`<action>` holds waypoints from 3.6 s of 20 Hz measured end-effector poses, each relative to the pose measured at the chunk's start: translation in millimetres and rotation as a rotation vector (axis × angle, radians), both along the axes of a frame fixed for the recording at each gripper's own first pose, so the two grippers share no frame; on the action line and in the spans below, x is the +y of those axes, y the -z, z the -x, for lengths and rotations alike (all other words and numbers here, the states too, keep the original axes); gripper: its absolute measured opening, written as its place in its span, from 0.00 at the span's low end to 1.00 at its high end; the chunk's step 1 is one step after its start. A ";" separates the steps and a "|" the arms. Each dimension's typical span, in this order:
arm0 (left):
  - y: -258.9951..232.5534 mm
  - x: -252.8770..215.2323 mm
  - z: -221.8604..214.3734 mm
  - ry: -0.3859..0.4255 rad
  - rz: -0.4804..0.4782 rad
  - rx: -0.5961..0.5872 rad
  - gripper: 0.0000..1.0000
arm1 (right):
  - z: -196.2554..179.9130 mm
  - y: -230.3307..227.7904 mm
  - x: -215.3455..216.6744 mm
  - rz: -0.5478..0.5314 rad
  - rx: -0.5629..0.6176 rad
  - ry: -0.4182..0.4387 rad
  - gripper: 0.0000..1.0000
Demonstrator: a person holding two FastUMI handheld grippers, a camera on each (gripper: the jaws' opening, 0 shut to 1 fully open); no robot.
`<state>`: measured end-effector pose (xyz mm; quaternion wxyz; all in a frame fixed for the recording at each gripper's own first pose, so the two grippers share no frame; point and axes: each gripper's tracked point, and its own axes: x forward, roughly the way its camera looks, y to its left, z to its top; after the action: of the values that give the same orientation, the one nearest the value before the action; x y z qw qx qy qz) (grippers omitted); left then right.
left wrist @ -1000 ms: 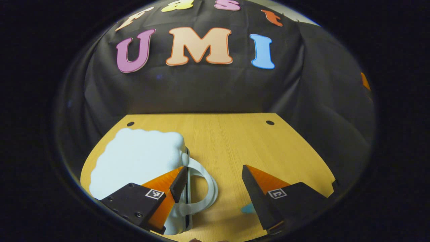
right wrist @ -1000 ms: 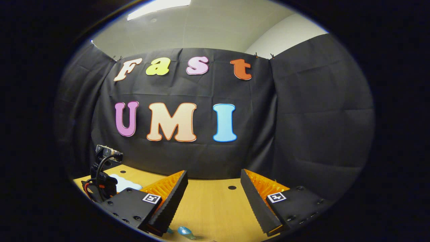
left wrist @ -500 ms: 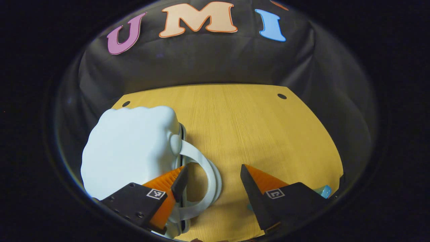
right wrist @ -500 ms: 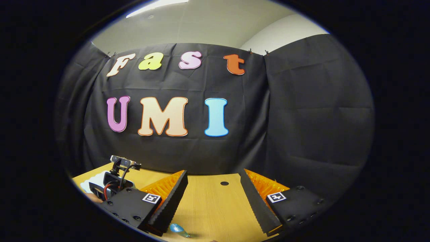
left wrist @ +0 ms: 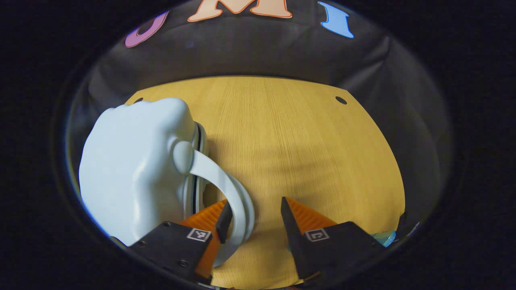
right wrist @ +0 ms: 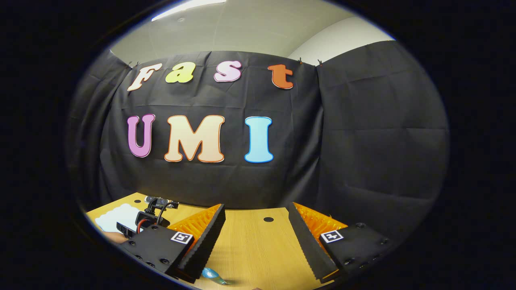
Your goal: First open the suitcase, pack the skin care products into it, and then close the suitcase.
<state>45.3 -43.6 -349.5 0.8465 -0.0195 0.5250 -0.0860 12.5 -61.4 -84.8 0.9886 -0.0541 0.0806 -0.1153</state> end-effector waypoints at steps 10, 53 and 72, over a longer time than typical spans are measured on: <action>-21.3 5.4 -4.6 0.012 -0.027 -0.011 0.02 | -6.5 -4.6 20.0 0.018 -0.022 -0.048 1.00; -172.7 381.3 -46.8 -0.251 -0.104 -0.384 0.00 | -47.9 -8.9 226.9 -0.004 -0.104 -0.151 0.99; -37.4 492.5 -29.6 -0.430 -0.175 -0.146 0.00 | -62.9 5.7 263.9 0.054 -0.054 -0.171 0.99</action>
<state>74.9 448.8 -312.1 0.8794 -0.0509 0.4519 0.1408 75.5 202.6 -90.5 0.9948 -0.0845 0.0460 -0.0341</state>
